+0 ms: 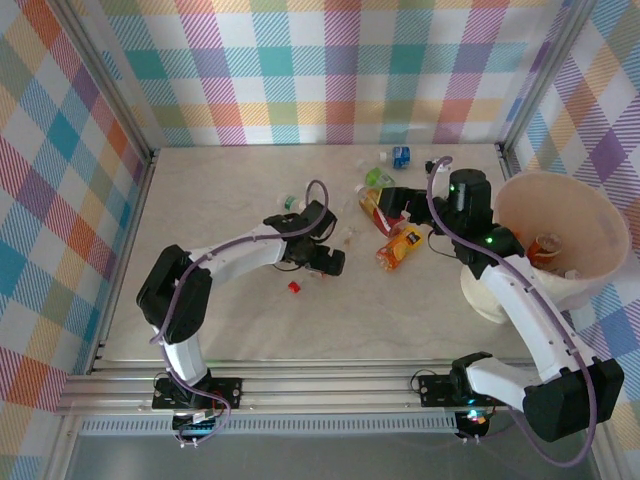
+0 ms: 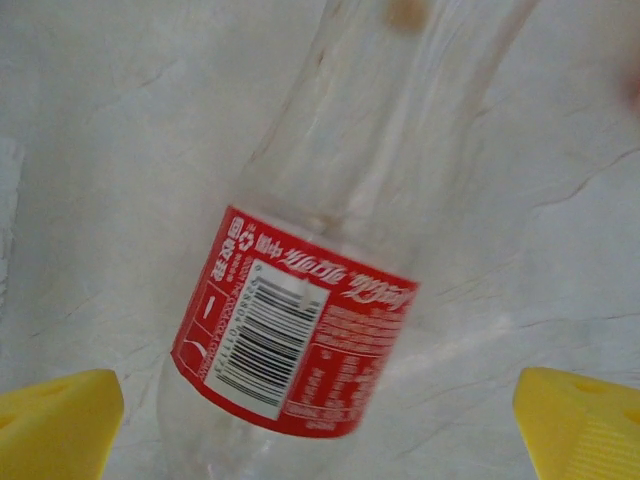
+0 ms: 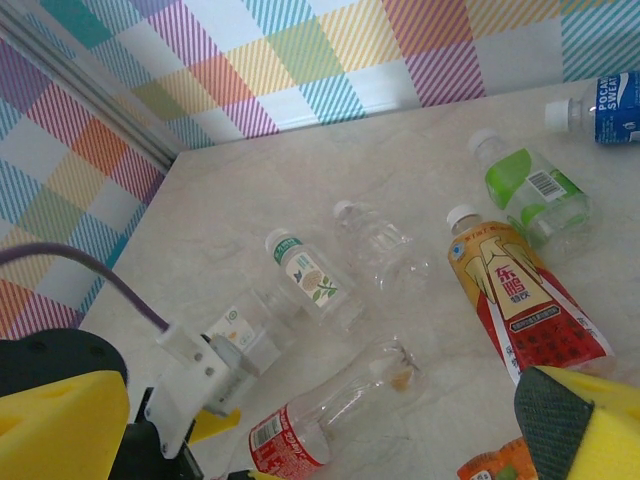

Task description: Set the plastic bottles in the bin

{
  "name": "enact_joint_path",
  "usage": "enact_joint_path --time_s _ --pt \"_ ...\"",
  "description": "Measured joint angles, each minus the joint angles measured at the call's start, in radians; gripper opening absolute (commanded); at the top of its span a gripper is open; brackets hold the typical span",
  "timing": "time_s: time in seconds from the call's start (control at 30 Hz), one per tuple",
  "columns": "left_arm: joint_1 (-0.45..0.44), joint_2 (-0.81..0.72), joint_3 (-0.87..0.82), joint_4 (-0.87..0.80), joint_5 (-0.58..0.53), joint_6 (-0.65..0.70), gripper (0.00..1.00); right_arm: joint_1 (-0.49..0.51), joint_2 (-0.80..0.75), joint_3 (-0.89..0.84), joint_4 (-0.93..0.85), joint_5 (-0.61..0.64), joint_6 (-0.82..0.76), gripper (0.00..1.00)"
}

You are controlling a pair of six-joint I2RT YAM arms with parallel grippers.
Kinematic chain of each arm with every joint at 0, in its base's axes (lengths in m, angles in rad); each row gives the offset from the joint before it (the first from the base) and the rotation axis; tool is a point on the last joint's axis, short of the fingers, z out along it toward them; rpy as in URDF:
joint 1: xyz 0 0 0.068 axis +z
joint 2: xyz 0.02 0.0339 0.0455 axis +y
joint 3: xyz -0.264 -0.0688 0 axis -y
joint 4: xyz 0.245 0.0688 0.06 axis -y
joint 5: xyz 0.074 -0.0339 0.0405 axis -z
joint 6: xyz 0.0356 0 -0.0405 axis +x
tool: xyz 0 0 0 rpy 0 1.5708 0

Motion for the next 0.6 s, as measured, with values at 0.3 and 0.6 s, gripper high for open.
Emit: enact_joint_path --time_s 0.3,0.6 --pt "-0.031 0.026 -0.076 0.084 -0.060 0.105 0.93 0.001 0.006 -0.002 -0.012 0.038 -0.007 1.00" --pt "-0.060 0.074 -0.082 0.143 -0.129 0.179 0.82 0.001 0.000 -0.051 0.010 0.073 0.009 1.00"
